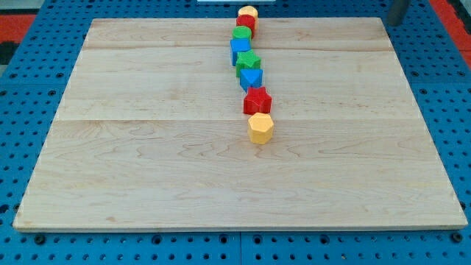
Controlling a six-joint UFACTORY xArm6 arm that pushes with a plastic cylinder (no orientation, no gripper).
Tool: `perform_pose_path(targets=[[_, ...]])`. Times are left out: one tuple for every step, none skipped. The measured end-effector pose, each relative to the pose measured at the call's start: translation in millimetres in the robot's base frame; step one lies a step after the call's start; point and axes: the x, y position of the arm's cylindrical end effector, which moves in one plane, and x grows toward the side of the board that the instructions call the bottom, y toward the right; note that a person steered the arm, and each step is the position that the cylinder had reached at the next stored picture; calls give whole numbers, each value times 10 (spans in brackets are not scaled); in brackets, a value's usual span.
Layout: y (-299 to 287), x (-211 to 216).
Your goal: Move the arm to the right of the yellow heart
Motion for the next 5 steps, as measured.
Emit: perform_pose_path(targets=[[-514,0],[-870,-116],[-1072,-124],[-1386,-117],[-1687,-118]])
